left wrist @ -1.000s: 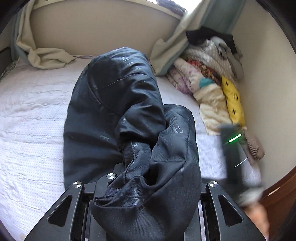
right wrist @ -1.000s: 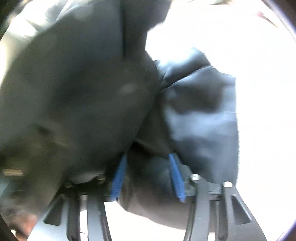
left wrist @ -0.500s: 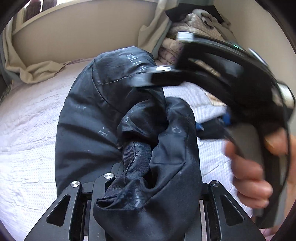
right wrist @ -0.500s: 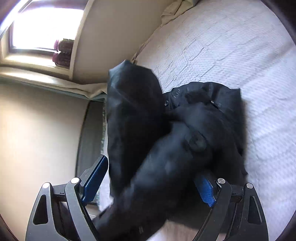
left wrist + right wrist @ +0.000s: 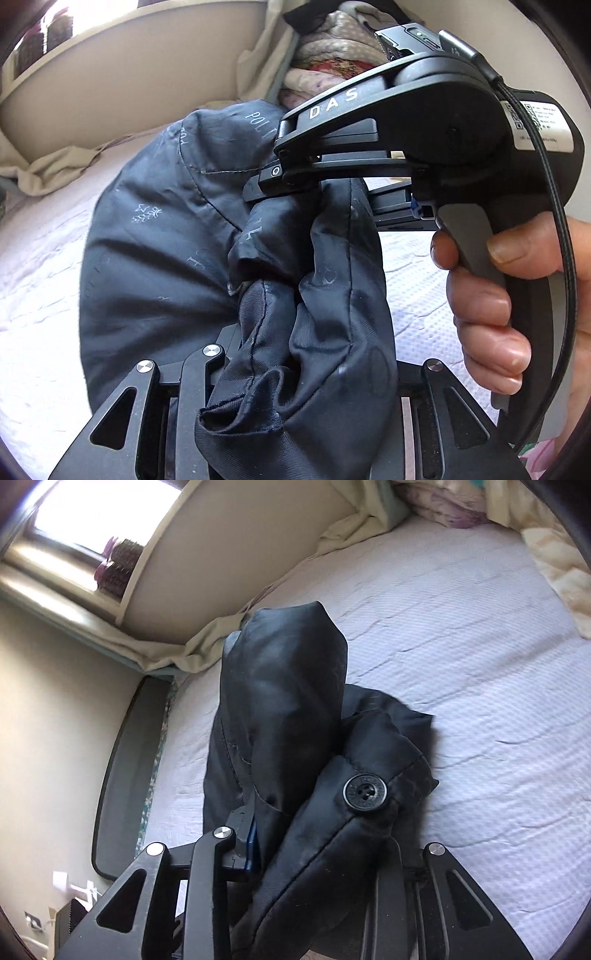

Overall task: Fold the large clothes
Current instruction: 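Bring the right tool beside the left tool and grasp the rolled bundle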

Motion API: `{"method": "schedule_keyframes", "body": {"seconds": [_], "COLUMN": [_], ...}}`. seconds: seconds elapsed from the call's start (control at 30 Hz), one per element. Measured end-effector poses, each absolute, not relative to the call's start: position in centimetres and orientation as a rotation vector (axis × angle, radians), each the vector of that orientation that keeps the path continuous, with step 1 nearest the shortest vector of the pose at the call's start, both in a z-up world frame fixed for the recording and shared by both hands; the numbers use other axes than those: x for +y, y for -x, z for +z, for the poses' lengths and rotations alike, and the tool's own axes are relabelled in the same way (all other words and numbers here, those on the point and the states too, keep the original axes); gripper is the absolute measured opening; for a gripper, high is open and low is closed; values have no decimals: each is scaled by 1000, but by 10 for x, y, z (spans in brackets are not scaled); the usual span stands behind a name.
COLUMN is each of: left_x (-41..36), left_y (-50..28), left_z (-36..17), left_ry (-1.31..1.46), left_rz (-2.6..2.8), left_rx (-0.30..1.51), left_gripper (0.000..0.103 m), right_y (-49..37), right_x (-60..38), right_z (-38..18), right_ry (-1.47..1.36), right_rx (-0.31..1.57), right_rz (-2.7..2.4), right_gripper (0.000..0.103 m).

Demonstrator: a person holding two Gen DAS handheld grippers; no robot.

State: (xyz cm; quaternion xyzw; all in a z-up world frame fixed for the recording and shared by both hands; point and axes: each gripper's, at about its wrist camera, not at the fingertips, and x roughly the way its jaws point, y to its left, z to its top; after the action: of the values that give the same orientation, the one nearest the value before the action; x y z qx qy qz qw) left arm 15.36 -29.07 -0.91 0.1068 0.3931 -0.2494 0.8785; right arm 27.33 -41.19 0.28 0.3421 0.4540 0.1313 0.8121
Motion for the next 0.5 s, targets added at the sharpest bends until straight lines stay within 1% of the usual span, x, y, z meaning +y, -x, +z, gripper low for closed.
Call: {"method": "schedule_keyframes", "body": {"seconds": [0.2,0.37,0.5], "left_x": [-318,-325,-315], "left_y": [-160,-176,-181], "left_z": [-18,-39,-35], "left_ry": [-246,-267,-249], "left_rz": [-547,-550,-596], "left_rx": [836,891,908], "left_gripper": [42,45,57], "right_y": [-276,-288,-291], "right_x": [-420,-425,-422], "right_z": [6,-26,-26], "right_ry": [-689,-678,-677], "right_rx": [971,1051,1066], "right_rz": [202,149,171], "right_gripper": [27,26,27]}}
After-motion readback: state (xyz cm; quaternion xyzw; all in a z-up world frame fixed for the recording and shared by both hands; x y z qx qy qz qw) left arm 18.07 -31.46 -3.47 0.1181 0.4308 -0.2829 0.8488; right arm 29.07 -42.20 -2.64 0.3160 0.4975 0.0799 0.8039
